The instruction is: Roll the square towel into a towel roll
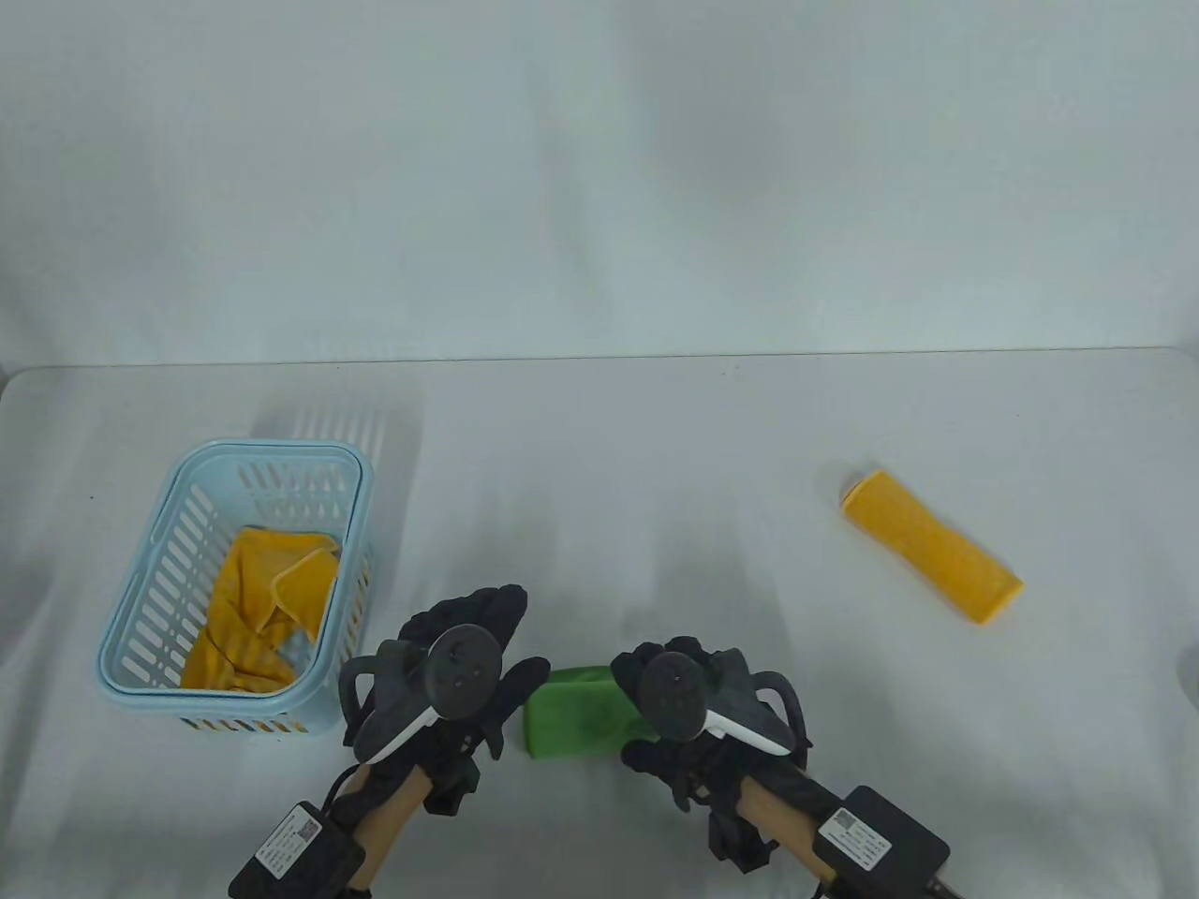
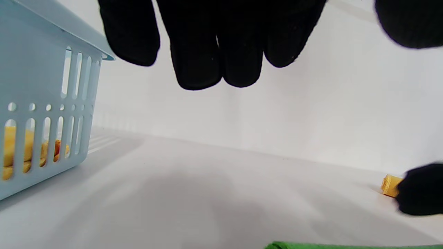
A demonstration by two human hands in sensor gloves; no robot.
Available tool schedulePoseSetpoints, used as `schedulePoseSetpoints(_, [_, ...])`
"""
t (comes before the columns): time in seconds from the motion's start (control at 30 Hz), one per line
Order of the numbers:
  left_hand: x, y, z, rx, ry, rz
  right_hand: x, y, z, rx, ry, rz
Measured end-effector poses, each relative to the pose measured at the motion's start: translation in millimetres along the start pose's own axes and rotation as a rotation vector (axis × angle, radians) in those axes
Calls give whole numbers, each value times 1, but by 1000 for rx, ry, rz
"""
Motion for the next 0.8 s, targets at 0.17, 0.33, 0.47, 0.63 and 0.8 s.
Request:
schedulePoseSetpoints(0.17, [2,3,0,12,-3,-5,-25,12,-8,101,92,-85])
schedulePoseSetpoints(0.33, [1,2,0,11,-12,-1,-37,18,-8,144,148,-130])
schedulePoseSetpoints(0.47, [1,1,-1,11,-19,8,-42,15,-11,147,157,-99])
schedulePoseSetpoints(0.63, [0,1,-2,14,-24,15,-48,9,-10,111,177,-96])
schedulePoseSetpoints(0.8, [0,0,-3,13,-22,25,-59,3,-3,6,190,-174])
Point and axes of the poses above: the tracker on the back of each hand, its own z axis roughly to the little-finger side, its own x axis roughly from the fingertips to the wrist, y = z × x, the point moved 2 cm from there along -x, roughly from the wrist to the fingertips, and after that the axes turned 12 degrees about -z, right-handed, at the moved point
